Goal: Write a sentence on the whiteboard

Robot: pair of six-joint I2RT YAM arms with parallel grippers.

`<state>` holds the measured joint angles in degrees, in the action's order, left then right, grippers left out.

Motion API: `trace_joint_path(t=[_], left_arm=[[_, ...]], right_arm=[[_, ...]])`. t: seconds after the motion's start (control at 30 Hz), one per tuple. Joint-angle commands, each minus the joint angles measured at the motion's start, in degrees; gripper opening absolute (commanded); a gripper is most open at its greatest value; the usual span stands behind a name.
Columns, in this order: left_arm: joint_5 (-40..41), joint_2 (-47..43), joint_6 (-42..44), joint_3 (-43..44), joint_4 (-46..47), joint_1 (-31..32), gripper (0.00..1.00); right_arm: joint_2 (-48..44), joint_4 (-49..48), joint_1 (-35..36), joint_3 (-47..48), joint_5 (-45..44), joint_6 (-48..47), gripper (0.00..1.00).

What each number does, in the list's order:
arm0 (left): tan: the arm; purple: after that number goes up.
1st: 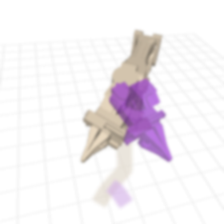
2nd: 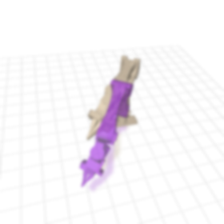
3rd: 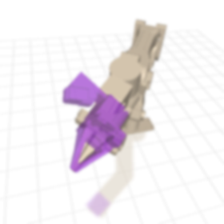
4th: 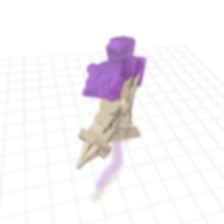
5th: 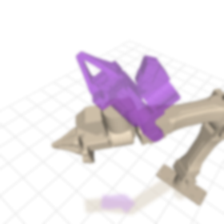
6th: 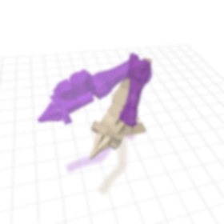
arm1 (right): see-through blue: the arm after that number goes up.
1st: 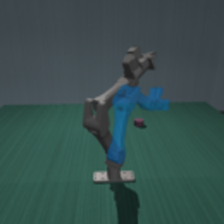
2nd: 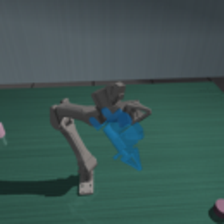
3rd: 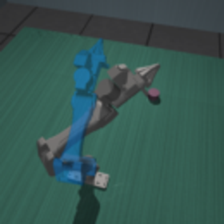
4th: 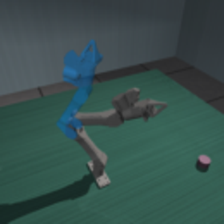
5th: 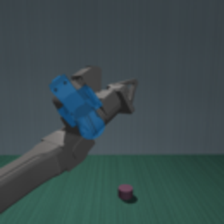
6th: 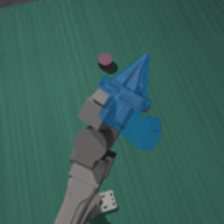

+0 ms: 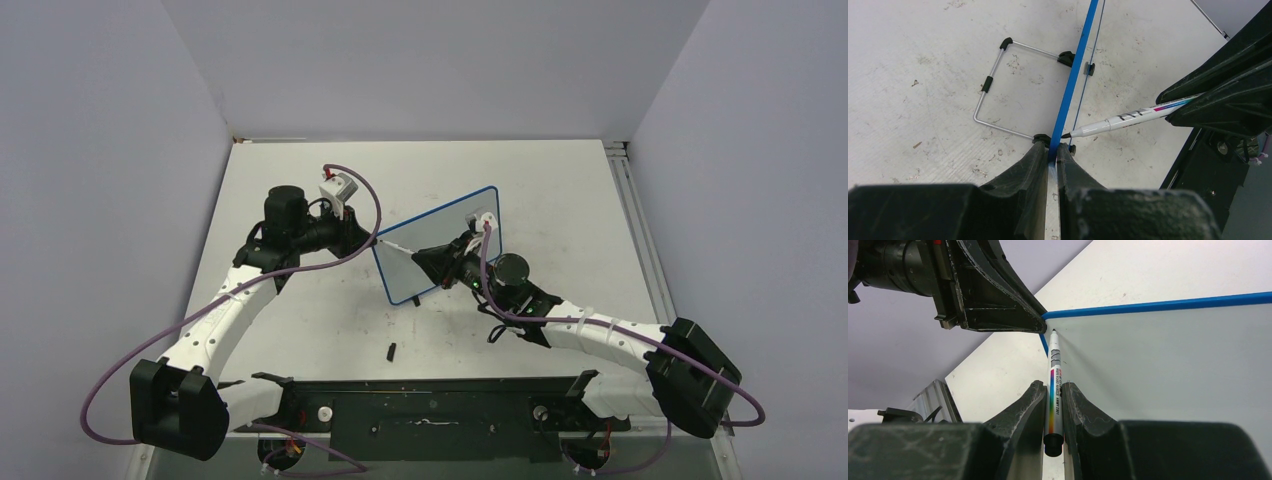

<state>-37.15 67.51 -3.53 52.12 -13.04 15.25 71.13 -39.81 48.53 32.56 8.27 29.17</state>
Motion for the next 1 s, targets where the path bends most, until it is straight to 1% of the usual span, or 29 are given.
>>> trace_joint_path(t=[0.0, 0.6, 0.97], left_arm=[[-1.6, -0.5, 0.5, 0.0, 0.1, -0.2, 0.0], [-1.7, -0.7, 0.5, 0.0, 0.1, -0.2, 0.0], [-1.6, -0.7, 0.5, 0.1, 0.1, -0.2, 0.0]], right_arm=[[0.3, -1.4, 0.5, 0.6, -1.9, -1.0, 0.05], [-2.0, 1.7, 0.5, -1.8, -3.6, -0.9, 0.05], [-5.9, -0.3, 1.1, -1.9, -3.0, -1.3, 0.05]])
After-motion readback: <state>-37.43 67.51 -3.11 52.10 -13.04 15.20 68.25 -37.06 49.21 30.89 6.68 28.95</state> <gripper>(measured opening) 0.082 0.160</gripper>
